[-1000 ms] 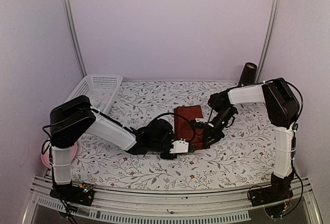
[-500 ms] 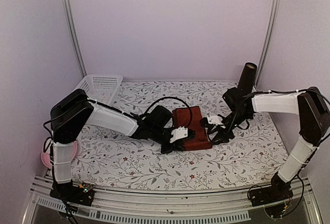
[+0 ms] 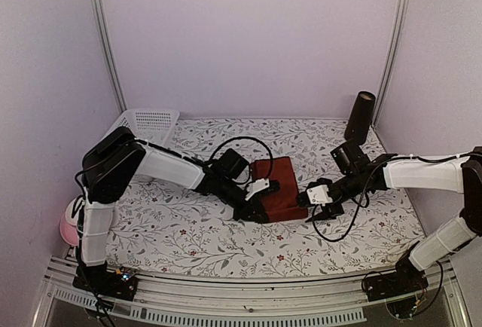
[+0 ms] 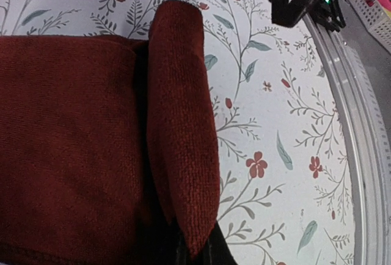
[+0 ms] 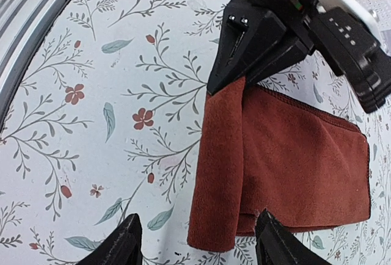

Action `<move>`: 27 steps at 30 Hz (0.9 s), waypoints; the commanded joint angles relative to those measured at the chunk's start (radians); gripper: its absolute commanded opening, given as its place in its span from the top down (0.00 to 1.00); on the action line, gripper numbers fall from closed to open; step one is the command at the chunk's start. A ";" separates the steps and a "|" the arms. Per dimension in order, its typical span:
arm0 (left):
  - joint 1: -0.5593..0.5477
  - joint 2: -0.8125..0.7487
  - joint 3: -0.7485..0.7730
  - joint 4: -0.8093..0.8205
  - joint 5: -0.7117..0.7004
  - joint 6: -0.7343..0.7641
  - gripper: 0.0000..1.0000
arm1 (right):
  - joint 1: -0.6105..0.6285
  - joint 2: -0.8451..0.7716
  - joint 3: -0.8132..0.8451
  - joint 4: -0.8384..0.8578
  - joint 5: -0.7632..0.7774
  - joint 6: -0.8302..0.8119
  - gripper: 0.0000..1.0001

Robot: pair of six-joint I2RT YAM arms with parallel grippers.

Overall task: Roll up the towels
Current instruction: Roll the towel at the center of the board.

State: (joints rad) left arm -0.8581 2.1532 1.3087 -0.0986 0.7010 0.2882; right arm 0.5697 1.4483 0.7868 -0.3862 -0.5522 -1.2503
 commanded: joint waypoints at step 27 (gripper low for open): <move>0.080 0.111 0.055 -0.009 0.132 -0.200 0.93 | 0.064 0.188 -0.025 0.196 0.179 0.060 0.46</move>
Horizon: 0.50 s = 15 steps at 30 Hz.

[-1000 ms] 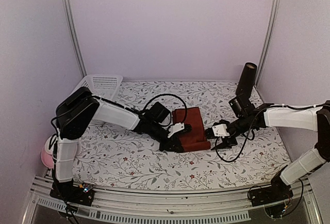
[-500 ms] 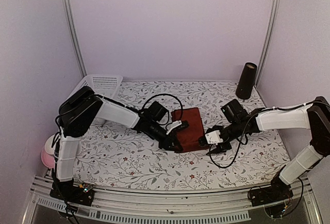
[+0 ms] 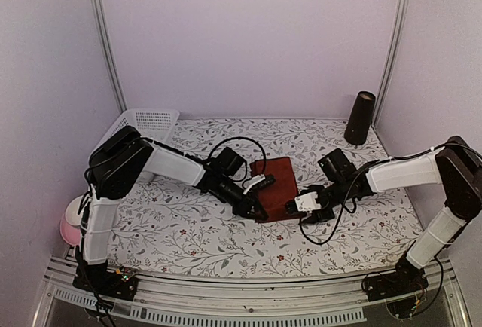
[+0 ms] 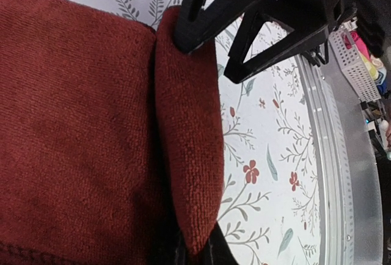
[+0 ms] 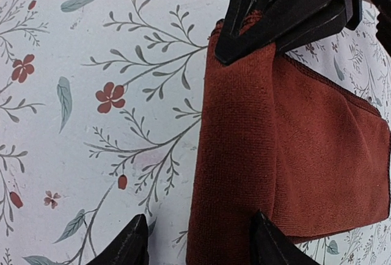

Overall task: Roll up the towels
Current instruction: Roll the towel at the center of the board.

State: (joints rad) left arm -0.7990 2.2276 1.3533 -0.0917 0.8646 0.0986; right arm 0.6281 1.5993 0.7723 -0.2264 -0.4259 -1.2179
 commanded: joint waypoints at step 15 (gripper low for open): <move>0.035 -0.006 0.005 -0.016 -0.041 -0.006 0.60 | 0.005 0.099 0.011 0.065 0.110 0.074 0.74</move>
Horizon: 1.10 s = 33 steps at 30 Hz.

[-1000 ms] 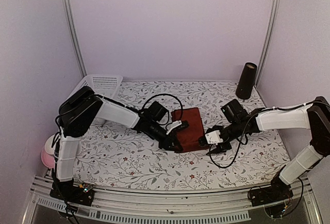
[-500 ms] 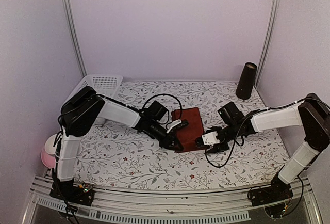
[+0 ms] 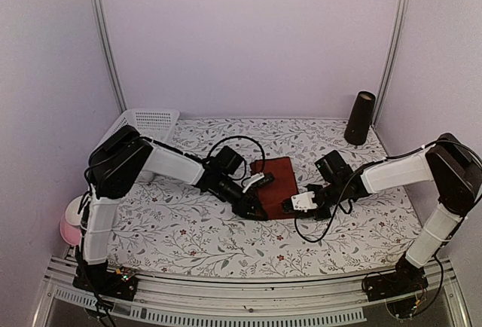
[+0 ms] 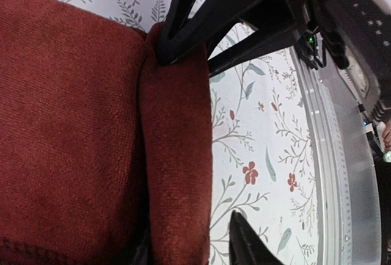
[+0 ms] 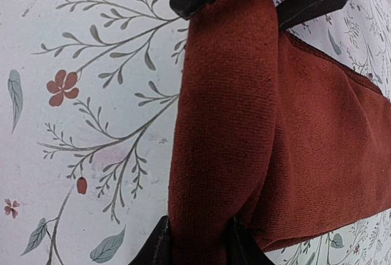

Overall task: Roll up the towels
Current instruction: Roll the towel at the center of the board.

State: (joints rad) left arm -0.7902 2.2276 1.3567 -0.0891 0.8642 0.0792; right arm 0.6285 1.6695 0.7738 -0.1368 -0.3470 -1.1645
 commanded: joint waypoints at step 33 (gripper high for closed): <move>-0.206 -0.351 -0.421 0.443 -0.617 0.562 0.33 | -0.022 0.146 0.222 -0.394 -0.167 0.030 0.86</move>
State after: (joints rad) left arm -0.9726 1.8908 0.9565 0.2420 0.3244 0.5484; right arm 0.6197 1.7706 0.9588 -0.3862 -0.4332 -1.1400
